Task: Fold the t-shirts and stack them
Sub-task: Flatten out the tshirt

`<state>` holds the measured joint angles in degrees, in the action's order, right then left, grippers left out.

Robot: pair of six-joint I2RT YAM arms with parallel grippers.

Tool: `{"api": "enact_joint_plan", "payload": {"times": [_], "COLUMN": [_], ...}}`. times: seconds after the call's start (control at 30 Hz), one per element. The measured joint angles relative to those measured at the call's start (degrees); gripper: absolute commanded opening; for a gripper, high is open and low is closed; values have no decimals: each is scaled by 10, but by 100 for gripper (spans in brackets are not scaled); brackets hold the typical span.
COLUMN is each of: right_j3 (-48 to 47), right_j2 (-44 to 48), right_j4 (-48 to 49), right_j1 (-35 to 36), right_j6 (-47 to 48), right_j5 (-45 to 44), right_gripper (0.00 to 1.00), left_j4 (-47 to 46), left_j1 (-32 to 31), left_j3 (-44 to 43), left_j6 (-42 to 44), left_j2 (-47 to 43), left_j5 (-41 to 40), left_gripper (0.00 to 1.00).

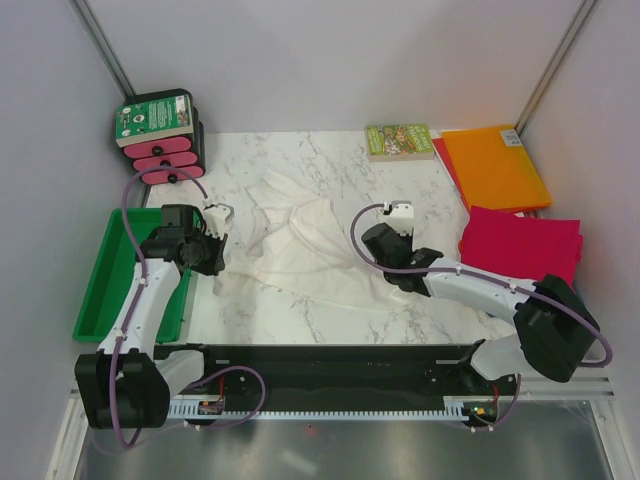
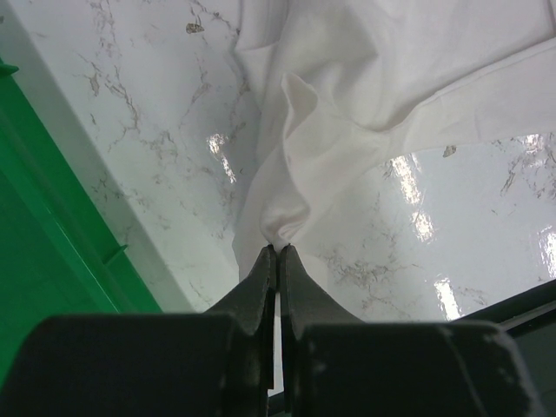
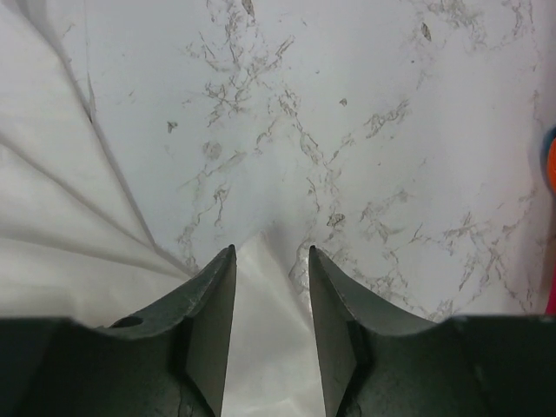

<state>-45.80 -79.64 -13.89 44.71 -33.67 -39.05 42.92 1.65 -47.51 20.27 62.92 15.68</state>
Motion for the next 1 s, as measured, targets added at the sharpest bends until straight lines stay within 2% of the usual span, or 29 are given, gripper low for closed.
{"api": "enact_joint_plan", "payload": {"times": [0.6,0.63,0.7,0.73,1.0], "right_j3": [14,18,27,32,54], "right_j2": [-69,-72,-76,-77,-56], "right_j4": [6,7,11,12,18], "right_j1": [-5,-7,-10,-13,-24], "right_j6": [-3,-4,-6,-7,-16], "right_j5": [28,30,35,38,52], "right_gripper": [40,36,21,0,0], "left_j4": [0,0,0,0,0], "left_j1": [0,0,0,0,0], "left_j3": [0,0,0,0,0], "left_j6": [0,0,0,0,0], "left_j2": [-8,-8,-8,-8,-8], "left_j5": [0,0,0,0,0], "left_gripper": [2,2,2,2,2]}}
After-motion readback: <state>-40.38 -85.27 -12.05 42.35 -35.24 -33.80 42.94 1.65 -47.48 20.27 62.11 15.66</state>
